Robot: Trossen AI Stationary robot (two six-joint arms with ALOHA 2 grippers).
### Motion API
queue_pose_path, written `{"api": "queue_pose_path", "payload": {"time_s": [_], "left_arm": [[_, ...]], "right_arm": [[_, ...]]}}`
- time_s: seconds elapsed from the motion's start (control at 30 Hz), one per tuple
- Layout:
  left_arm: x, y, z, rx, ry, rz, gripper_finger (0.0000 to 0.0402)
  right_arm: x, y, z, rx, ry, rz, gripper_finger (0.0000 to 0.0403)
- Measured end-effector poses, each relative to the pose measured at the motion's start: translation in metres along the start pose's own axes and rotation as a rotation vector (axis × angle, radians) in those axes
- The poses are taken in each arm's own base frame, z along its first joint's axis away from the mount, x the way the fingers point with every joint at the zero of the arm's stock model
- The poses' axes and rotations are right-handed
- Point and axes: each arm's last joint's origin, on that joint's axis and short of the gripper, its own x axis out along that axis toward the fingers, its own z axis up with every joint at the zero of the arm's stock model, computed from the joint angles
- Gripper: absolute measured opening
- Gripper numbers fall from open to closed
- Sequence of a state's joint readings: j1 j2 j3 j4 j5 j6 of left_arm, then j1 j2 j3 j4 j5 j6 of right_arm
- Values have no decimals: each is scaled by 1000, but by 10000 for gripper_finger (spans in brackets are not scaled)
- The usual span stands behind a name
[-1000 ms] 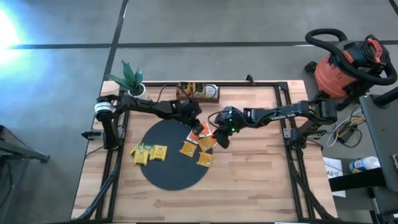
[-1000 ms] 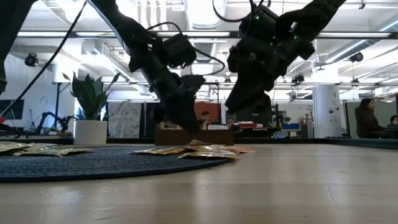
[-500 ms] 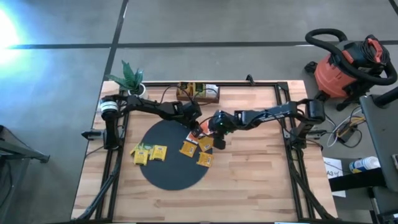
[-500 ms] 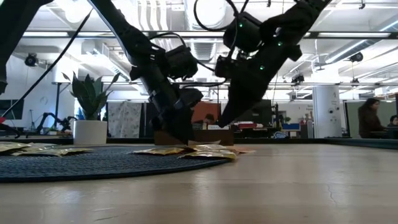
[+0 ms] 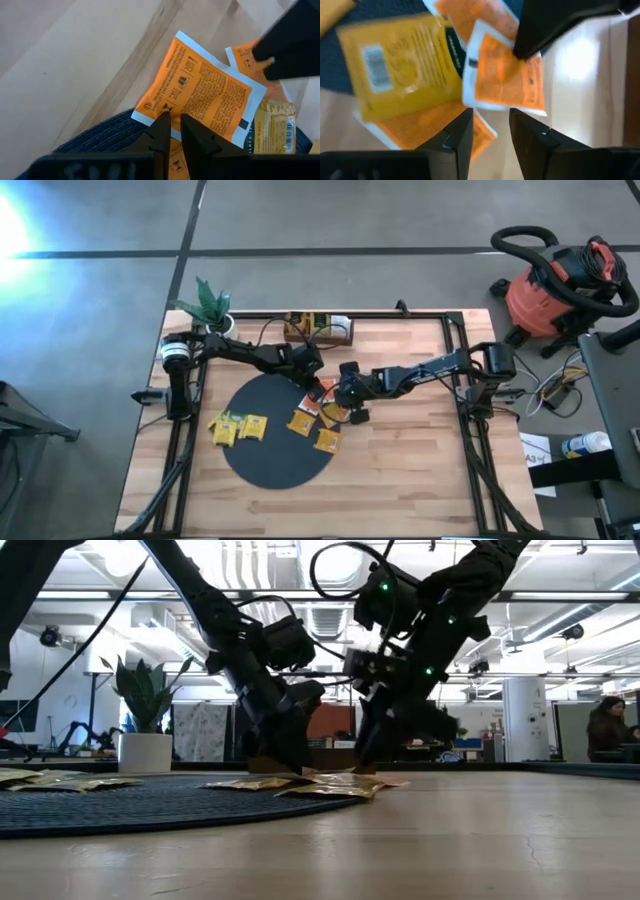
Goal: Pick & Place Tea
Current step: Put the white tea bag into the right section of the wooden organizer
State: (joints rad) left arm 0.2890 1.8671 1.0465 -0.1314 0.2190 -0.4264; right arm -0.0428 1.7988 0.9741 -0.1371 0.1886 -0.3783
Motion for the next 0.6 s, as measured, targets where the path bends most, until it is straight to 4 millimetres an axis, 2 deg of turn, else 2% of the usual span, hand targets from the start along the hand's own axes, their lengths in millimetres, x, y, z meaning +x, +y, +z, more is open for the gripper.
{"api": "queue_pose_path", "payload": {"time_s": [0.3,0.6], "left_arm": [[1,0,0,-50,-17,-18,46],[2,0,0,-96,-32,-52,46]], "right_arm": [[2,5,-2,-77,6,15,149],[10,9,-5,-92,17,22,153]]}}
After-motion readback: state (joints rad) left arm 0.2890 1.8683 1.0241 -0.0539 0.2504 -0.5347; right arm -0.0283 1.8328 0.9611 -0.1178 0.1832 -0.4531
